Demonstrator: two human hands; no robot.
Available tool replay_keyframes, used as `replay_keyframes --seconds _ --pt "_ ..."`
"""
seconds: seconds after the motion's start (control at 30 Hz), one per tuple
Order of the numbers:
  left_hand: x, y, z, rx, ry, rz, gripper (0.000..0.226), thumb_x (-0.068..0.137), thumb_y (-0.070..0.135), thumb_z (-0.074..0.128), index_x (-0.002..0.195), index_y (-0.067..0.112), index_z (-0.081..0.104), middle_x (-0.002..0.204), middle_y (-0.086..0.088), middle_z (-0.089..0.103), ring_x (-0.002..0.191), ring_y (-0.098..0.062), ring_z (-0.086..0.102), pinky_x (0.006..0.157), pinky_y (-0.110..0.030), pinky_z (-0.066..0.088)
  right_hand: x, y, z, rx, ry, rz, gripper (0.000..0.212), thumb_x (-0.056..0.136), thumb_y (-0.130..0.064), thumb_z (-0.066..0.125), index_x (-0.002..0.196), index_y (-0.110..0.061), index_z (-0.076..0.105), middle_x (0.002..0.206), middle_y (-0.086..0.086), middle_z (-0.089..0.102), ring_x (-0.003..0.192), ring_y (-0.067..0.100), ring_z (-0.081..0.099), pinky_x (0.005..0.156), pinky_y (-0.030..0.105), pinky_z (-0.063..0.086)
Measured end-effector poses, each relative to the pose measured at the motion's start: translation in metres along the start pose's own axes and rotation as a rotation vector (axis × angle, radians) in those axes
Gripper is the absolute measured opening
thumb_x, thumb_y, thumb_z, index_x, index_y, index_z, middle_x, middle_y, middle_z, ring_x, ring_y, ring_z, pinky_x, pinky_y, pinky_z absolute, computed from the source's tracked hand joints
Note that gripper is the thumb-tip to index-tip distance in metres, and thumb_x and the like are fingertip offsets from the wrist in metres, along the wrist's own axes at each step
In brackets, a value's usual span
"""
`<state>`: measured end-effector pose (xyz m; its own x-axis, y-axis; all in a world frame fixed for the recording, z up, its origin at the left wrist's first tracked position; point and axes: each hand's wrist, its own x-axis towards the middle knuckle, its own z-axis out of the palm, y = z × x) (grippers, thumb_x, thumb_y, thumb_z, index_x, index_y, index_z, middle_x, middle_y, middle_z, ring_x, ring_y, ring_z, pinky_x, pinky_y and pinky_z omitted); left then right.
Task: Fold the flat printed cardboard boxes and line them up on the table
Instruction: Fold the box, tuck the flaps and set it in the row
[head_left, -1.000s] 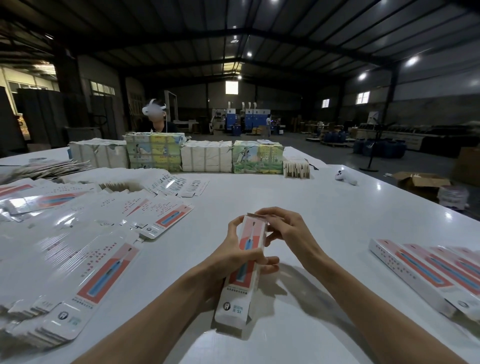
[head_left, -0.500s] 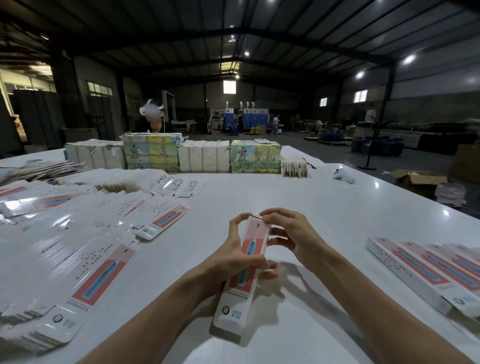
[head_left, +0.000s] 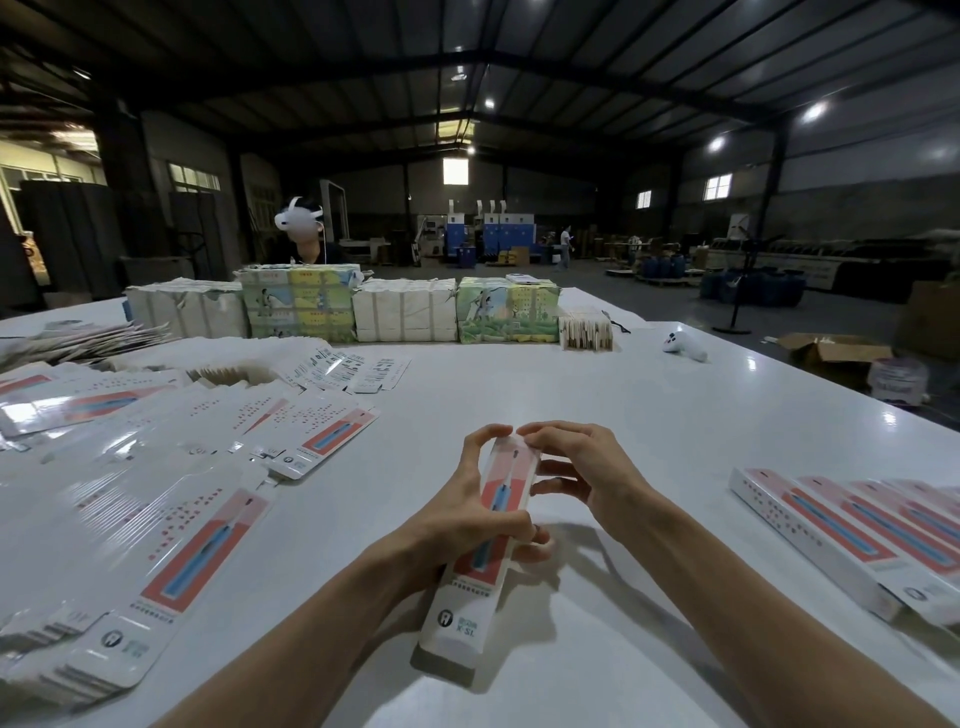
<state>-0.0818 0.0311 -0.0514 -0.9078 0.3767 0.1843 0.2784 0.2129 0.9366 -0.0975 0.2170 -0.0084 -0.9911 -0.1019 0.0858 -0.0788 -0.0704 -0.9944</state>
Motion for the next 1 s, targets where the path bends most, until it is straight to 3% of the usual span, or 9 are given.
replay_keyframes --seconds 0.2,0.33,0.5,0.6,0.77,1.0 --pt "-0.004 0.008 0.001 0.007 0.003 0.01 0.105 0.073 0.023 0.088 0.136 0.07 0.019 0.125 0.009 0.049 0.097 -0.004 0.074 0.07 -0.022 0.061 -0.001 -0.001 0.003 -0.068 0.014 -0.046 0.02 0.1 -0.01 0.064 0.096 -0.012 0.083 0.092 0.01 0.08 0.083 0.028 0.079 0.061 0.036 0.063" --pt "-0.008 0.011 0.002 0.035 -0.038 0.01 0.09 0.08 0.023 0.084 0.14 0.061 0.028 0.128 -0.002 0.055 0.095 -0.024 0.078 0.078 -0.035 0.065 -0.003 0.0 0.004 -0.086 0.035 -0.065 0.019 0.1 -0.009 0.065 0.094 -0.012 0.083 0.092 0.01 0.08 0.08 0.031 0.079 0.058 0.035 0.063" --pt "-0.011 0.012 0.004 0.064 -0.003 0.017 0.087 0.077 0.029 0.082 0.134 0.065 0.026 0.122 0.001 0.055 0.09 -0.017 0.078 0.07 -0.025 0.062 -0.004 -0.002 0.004 -0.073 0.014 -0.053 0.026 0.099 -0.008 0.065 0.085 -0.017 0.085 0.09 0.011 0.08 0.08 0.032 0.079 0.058 0.034 0.062" --pt "-0.012 0.013 0.003 0.081 -0.013 0.024 0.086 0.075 0.032 0.081 0.13 0.068 0.026 0.12 -0.004 0.056 0.087 -0.02 0.079 0.07 -0.026 0.063 -0.003 -0.004 0.003 -0.073 0.025 -0.036 0.023 0.098 -0.005 0.065 0.087 -0.011 0.084 0.089 0.013 0.079 0.077 0.033 0.079 0.057 0.031 0.061" --pt "-0.014 0.015 -0.001 0.116 -0.037 0.028 0.088 0.08 0.03 0.079 0.14 0.059 0.023 0.121 -0.011 0.06 0.079 -0.031 0.079 0.076 -0.039 0.066 -0.003 -0.008 0.0 -0.065 0.027 -0.02 0.024 0.098 -0.002 0.064 0.086 -0.007 0.084 0.09 0.016 0.079 0.074 0.035 0.078 0.059 0.031 0.062" --pt "-0.014 0.018 -0.001 0.075 -0.064 -0.033 0.086 0.083 0.023 0.079 0.138 0.059 0.025 0.113 -0.021 0.064 0.078 -0.035 0.079 0.074 -0.041 0.066 -0.003 -0.008 0.0 -0.038 0.014 0.014 0.022 0.098 0.0 0.064 0.087 -0.002 0.083 0.093 0.017 0.079 0.077 0.035 0.078 0.059 0.03 0.062"
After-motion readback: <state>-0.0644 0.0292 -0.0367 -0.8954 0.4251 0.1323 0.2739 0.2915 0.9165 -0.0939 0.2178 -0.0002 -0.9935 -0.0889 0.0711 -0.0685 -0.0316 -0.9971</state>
